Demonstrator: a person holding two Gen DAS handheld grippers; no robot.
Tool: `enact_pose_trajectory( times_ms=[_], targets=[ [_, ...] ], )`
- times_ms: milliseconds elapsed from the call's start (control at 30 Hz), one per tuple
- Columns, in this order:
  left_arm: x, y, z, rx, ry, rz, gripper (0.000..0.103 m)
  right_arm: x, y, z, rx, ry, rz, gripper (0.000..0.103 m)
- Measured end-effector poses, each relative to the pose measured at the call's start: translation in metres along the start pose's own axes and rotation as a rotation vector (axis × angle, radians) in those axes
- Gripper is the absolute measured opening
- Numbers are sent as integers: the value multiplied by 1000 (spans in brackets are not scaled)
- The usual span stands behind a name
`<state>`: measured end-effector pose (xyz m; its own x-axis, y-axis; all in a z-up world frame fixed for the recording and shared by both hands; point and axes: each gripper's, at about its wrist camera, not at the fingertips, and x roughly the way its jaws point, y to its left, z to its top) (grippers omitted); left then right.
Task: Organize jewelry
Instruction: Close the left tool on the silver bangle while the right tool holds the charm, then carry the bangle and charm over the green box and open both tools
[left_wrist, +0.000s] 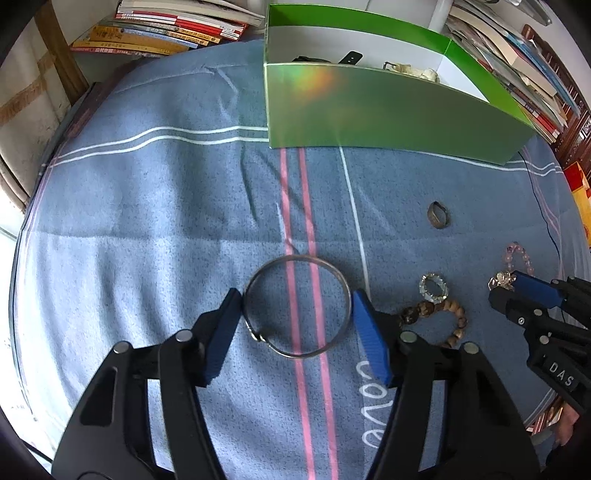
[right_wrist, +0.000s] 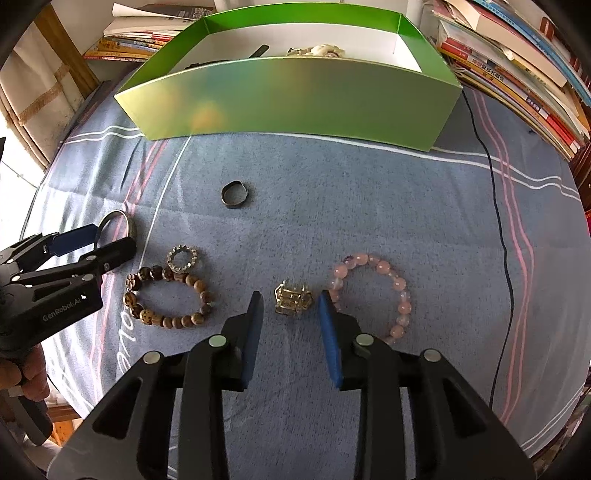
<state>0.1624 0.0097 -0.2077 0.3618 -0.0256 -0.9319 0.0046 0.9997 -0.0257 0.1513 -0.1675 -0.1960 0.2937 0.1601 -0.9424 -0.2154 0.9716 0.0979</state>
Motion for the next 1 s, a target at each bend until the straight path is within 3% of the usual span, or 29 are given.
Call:
enact_pose_trajectory(
  times_ms=[167,233,300,1000],
  targets=[
    [-2,1,-2,-12,-1,-8,61,1,2,-1,-6,0,4,31],
    [-3,2,-2,-19,0,-15,61,1,3,-1,-9,-4,8,16],
    [-4,3,-3,-22,-4,-18,61,0,3,0,-10,-11,9,14],
    [-72,-8,12,43,-155,-35,61,-53,3,18,-7,-150,33,14]
  ],
)
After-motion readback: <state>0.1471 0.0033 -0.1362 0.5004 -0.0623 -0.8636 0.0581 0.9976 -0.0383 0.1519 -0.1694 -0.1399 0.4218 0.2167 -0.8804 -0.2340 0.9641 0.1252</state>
